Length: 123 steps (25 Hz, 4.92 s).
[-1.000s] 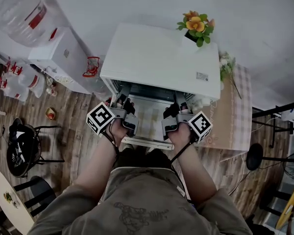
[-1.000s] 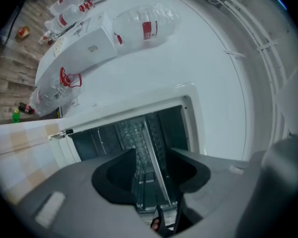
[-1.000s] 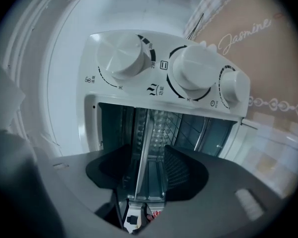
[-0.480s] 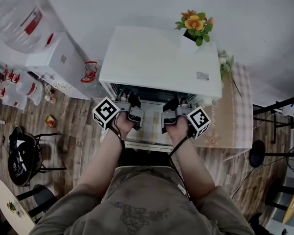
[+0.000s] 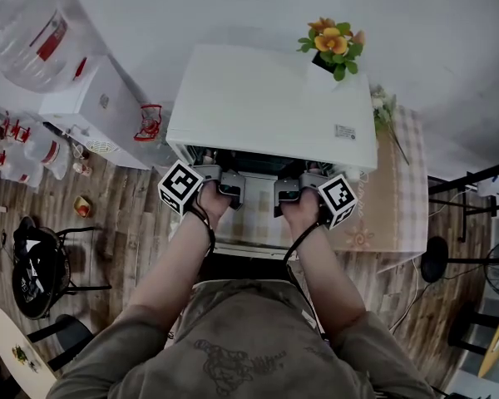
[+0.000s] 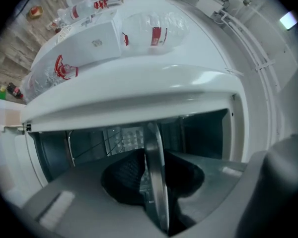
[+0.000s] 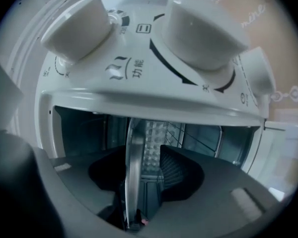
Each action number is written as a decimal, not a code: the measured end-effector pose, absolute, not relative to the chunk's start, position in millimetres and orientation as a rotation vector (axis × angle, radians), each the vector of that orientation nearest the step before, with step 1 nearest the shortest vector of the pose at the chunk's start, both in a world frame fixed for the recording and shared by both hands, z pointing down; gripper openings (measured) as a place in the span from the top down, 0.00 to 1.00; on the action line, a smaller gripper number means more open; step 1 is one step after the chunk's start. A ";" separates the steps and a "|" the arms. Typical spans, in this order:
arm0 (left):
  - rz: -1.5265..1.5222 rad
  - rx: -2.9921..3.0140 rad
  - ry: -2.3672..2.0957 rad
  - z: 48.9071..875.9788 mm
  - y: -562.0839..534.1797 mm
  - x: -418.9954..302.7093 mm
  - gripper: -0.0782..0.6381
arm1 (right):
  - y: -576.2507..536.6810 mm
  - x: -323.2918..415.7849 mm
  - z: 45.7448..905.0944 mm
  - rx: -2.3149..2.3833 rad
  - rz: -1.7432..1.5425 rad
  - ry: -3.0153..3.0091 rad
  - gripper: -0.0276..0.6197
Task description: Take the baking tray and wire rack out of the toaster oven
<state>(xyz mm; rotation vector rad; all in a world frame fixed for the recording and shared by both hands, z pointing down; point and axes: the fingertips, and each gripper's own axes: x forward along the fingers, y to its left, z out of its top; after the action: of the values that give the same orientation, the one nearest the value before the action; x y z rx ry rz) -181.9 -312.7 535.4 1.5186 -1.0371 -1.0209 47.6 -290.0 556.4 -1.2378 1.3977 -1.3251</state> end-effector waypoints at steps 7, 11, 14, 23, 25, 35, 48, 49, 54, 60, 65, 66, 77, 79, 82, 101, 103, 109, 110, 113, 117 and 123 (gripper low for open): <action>-0.999 1.483 -1.033 537.5 -313.0 -182.3 0.79 | -292.4 45.8 547.0 -1.216 -1.312 1.436 0.81; -1.005 1.439 -1.020 540.0 -302.7 -183.4 0.80 | -282.3 45.0 549.8 -1.193 -1.333 1.414 0.82; -0.994 1.436 -1.016 540.0 -291.3 -184.7 0.81 | -271.1 41.8 546.9 -1.171 -1.350 1.416 0.83; -0.950 1.385 -1.013 541.6 -250.1 -186.7 0.82 | -229.8 34.0 546.4 -1.158 -1.424 1.398 0.85; -0.939 1.375 -1.020 544.1 -240.2 -187.2 0.83 | -219.7 33.7 546.8 -1.157 -1.436 1.392 0.85; -0.915 1.358 -1.024 548.6 -191.4 -191.9 0.83 | -172.2 30.3 556.3 -1.181 -1.501 1.428 0.86; -0.835 1.352 -0.998 553.6 -117.5 -193.1 0.84 | -98.6 20.1 566.9 -1.188 -1.605 1.393 0.88; -0.830 1.351 -0.997 553.2 -112.5 -193.8 0.84 | -92.6 19.5 569.5 -1.190 -1.618 1.384 0.88; -0.812 1.366 -0.970 545.4 -91.3 -195.4 0.84 | -67.4 16.6 565.5 -1.186 -1.645 1.374 0.88; -0.794 1.369 -0.939 531.5 -71.6 -192.1 0.84 | -49.9 18.5 548.2 -1.186 -1.650 1.416 0.88; -0.810 1.366 -0.926 521.6 -64.8 -187.0 0.84 | -42.1 20.9 540.6 -1.186 -1.645 1.421 0.88; -0.814 1.372 -0.923 518.8 -65.2 -186.1 0.84 | -41.0 21.5 540.5 -1.187 -1.648 1.413 0.88; -0.727 1.406 -0.919 522.0 -56.3 -162.7 0.84 | -31.8 46.7 538.3 -1.218 -1.621 1.417 0.88; -0.714 1.403 -0.888 521.2 -56.5 -150.8 0.84 | -25.8 56.1 541.6 -1.233 -1.618 1.396 0.88; -0.680 1.411 -0.840 522.5 -55.0 -131.7 0.84 | -16.1 70.8 542.7 -1.257 -1.610 1.358 0.88; -0.315 1.503 -0.517 539.1 -40.6 12.7 0.84 | 62.3 190.6 541.8 -1.462 -1.345 1.031 0.88; -0.313 1.500 -0.470 533.4 -36.7 28.5 0.84 | 70.9 201.4 541.0 -1.475 -1.318 1.003 0.88; -0.222 1.554 -0.394 535.5 -30.7 66.7 0.83 | 84.2 235.3 539.4 -1.513 -1.254 0.949 0.87; -0.205 1.561 -0.393 537.7 -30.0 71.8 0.83 | 85.0 240.7 538.6 -1.518 -1.245 0.944 0.87; -0.177 1.567 -0.382 540.8 -30.8 89.7 0.83 | 85.1 258.7 537.3 -1.532 -1.216 0.929 0.88; -0.154 1.586 -0.371 542.2 -44.9 115.9 0.83 | 76.4 282.3 539.7 -1.537 -1.183 0.911 0.87; -0.147 1.615 -0.368 542.0 -79.8 157.4 0.83 | 47.3 320.9 540.5 -1.537 -1.138 0.902 0.87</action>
<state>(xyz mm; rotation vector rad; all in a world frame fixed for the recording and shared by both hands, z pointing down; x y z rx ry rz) 157.4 -79.8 542.0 1.6149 -0.3683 -0.1471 320.9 47.3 540.5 -1.5373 0.9018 -1.1379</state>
